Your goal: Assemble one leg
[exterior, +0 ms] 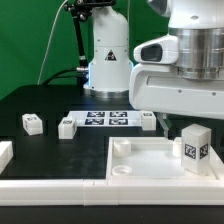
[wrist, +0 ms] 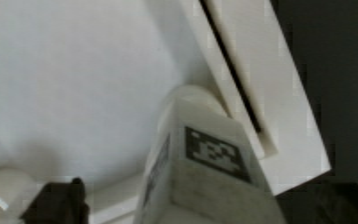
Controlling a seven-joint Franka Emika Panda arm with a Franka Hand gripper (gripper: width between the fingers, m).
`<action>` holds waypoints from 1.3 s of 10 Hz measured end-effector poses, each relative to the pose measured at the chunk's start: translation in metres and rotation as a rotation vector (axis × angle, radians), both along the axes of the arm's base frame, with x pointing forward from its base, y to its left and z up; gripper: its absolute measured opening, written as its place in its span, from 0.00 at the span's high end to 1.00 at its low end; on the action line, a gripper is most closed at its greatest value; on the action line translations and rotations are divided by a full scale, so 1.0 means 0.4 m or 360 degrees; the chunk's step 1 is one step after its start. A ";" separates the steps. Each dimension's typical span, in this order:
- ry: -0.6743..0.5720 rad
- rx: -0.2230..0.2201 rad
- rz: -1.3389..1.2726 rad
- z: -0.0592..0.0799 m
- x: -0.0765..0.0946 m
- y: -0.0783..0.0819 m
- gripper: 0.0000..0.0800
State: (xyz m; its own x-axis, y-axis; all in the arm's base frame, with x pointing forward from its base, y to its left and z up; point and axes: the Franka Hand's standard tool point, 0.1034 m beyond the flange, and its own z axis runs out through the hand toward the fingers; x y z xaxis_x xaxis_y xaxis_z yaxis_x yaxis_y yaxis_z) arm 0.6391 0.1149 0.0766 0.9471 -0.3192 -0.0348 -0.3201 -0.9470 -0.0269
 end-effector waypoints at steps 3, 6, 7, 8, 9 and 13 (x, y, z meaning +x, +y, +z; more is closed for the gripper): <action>-0.0017 0.0011 0.0444 0.001 0.003 -0.013 0.19; -0.0015 0.0005 0.0802 0.002 0.000 -0.005 0.19; -0.0017 0.0008 0.0857 0.002 -0.001 -0.003 0.19; -0.0017 0.0009 0.0885 0.002 -0.001 -0.002 0.19; -0.0017 0.0009 0.0872 0.001 -0.001 -0.003 0.19; -0.0016 0.0009 0.0867 0.000 -0.002 -0.004 0.64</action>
Offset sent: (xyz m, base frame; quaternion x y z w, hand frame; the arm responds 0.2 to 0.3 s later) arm -0.0050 0.0080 0.0073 0.0172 -0.0174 -0.1490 0.9885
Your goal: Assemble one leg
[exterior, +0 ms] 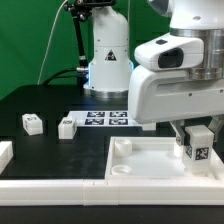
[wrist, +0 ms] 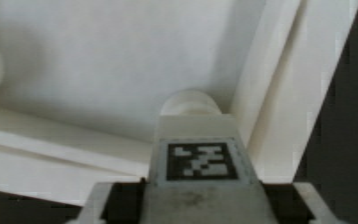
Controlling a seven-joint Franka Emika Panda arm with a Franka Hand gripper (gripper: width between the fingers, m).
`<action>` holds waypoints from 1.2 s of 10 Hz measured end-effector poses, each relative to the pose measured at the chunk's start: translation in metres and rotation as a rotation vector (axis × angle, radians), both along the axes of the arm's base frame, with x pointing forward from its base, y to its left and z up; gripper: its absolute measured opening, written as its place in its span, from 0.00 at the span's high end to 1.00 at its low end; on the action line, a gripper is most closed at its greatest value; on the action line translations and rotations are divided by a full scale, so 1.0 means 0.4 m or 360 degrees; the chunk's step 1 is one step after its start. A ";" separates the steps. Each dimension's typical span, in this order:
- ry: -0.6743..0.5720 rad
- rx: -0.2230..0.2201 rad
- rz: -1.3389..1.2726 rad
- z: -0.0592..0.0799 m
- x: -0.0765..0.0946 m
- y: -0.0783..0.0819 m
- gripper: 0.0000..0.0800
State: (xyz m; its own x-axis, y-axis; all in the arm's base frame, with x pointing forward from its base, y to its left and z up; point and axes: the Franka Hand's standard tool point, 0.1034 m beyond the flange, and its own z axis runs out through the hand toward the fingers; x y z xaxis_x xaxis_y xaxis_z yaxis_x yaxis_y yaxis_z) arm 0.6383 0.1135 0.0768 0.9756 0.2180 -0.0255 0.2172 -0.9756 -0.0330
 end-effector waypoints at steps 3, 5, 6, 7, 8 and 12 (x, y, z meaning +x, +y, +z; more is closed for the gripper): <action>0.0002 0.0000 -0.0108 0.000 0.000 0.002 0.64; 0.0006 -0.0007 -0.0520 -0.001 -0.003 0.007 0.64; 0.0008 -0.0005 -0.0681 -0.002 -0.003 0.007 0.64; 0.0013 0.0011 -0.0896 -0.002 -0.001 0.007 0.64; 0.0019 0.0018 -0.1068 -0.002 -0.001 0.010 0.64; 0.0046 0.0001 -0.1828 -0.003 -0.002 0.020 0.64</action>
Offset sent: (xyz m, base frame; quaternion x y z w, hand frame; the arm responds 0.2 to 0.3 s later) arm -0.0123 -0.0016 0.0009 -0.0238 0.0040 0.2253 0.9740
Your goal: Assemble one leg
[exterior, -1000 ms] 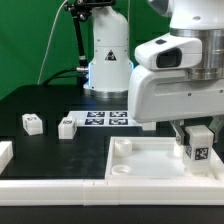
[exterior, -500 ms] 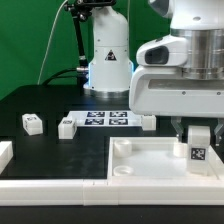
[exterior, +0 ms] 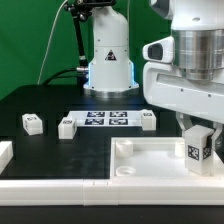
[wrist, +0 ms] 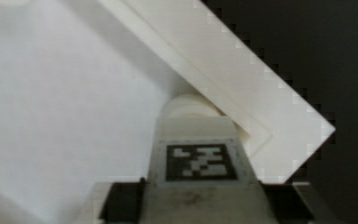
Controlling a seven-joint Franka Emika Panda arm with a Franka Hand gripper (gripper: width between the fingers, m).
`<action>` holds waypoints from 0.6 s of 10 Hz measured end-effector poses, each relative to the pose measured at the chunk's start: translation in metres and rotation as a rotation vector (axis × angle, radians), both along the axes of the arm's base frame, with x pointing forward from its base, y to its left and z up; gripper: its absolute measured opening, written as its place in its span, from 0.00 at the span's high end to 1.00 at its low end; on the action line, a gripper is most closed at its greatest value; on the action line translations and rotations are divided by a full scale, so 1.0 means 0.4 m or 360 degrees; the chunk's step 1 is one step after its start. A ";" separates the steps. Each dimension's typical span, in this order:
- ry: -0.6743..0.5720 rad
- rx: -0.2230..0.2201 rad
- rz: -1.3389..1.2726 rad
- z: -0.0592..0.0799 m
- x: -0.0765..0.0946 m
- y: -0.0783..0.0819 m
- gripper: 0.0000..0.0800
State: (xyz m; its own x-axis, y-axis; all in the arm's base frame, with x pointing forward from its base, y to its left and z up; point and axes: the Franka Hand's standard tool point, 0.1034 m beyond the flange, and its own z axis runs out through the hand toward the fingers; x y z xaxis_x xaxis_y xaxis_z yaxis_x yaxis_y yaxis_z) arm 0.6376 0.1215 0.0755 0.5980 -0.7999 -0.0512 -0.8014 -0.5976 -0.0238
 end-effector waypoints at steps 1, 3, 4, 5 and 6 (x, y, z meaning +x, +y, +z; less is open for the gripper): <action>0.0012 -0.0012 -0.0244 -0.001 -0.002 0.005 0.64; 0.0032 0.0004 -0.0592 0.000 -0.001 0.006 0.64; 0.0036 0.0004 -0.0644 -0.001 -0.001 0.005 0.64; 0.0033 0.0005 -0.0591 -0.001 -0.001 0.006 0.57; 0.0029 0.0005 -0.0531 0.000 -0.001 0.005 0.34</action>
Offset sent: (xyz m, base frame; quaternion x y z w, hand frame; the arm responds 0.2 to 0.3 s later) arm 0.0000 0.0000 0.0000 0.0000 0.0000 0.2377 0.9713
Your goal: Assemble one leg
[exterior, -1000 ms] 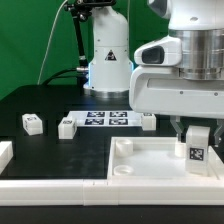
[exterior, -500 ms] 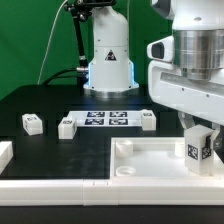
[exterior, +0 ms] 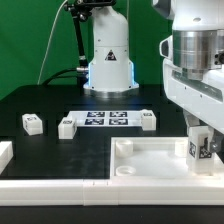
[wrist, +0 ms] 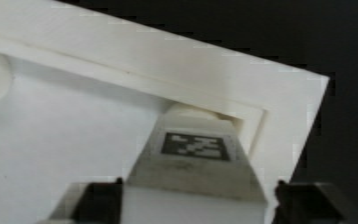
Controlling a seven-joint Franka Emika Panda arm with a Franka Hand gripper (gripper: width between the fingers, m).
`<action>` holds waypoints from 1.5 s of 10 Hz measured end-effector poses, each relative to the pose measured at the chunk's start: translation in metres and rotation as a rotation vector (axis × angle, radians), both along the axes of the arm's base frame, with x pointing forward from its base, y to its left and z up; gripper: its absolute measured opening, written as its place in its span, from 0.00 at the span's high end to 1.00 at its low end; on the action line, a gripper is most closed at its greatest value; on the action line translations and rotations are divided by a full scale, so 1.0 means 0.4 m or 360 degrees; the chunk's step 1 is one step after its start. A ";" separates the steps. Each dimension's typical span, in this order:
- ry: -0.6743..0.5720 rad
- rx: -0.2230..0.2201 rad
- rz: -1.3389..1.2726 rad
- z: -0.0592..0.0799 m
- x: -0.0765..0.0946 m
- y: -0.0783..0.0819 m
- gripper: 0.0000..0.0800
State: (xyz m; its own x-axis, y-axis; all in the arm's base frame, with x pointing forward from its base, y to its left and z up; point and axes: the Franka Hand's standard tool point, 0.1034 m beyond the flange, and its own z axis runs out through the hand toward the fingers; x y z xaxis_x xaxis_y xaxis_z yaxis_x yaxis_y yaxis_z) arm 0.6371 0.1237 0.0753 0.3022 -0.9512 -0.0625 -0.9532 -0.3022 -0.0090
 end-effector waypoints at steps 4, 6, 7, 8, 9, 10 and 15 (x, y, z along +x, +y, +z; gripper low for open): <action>-0.0054 0.0010 0.0527 0.011 0.012 0.013 0.19; -0.0081 0.0008 0.0939 0.007 0.013 0.010 0.19; -0.0091 0.0004 0.1143 0.003 0.012 0.008 0.19; -0.0095 -0.0009 0.1319 0.001 0.012 0.006 0.19; -0.0094 -0.0027 0.1453 0.001 0.011 0.006 0.19; -0.0090 -0.0046 0.1589 0.000 0.010 0.005 0.19; -0.0094 -0.0098 0.2045 0.000 0.014 0.000 0.35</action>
Offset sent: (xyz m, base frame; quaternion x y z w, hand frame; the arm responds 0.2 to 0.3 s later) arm 0.0030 0.0075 0.0020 0.0228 -0.0113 -0.1793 0.9835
